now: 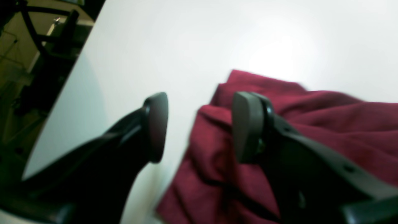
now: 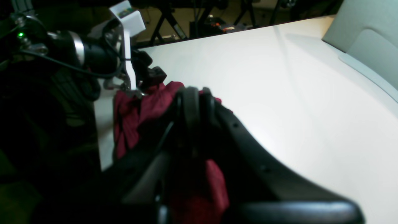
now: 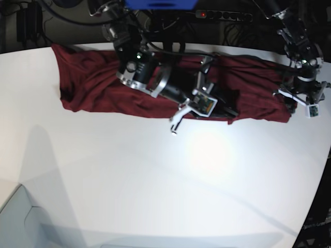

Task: Layout the t-shirt on the table in an organized manner, then fold the t-shirt properly
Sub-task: 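Grasp the extended sleeve cuff with the right gripper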

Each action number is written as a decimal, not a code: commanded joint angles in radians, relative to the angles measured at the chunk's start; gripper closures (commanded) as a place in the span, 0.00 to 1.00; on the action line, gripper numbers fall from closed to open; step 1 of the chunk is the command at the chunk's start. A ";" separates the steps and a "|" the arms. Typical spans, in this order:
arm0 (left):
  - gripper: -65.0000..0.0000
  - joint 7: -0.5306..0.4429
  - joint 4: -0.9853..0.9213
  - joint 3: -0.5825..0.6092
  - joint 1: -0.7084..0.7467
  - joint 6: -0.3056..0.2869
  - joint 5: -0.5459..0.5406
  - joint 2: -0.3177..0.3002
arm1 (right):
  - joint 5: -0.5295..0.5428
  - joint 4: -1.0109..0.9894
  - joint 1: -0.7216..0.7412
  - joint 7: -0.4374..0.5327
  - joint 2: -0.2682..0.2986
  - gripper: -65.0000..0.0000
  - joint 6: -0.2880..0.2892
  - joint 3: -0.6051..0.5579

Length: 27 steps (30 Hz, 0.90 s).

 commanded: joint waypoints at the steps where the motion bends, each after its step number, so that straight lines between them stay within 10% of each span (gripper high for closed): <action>1: 0.50 -0.021 0.029 -0.016 -0.005 0.004 -0.007 -0.007 | 0.021 0.019 0.012 0.031 -0.003 1.00 -0.001 0.010; 11: 0.03 -0.019 0.095 -0.077 0.047 0.004 -0.206 0.023 | 0.021 0.025 0.012 0.031 0.000 1.00 -0.001 0.099; 27: 0.02 -0.019 0.205 -0.057 0.148 0.004 -0.518 0.035 | 0.022 0.077 0.027 0.031 -0.008 1.00 -0.001 0.116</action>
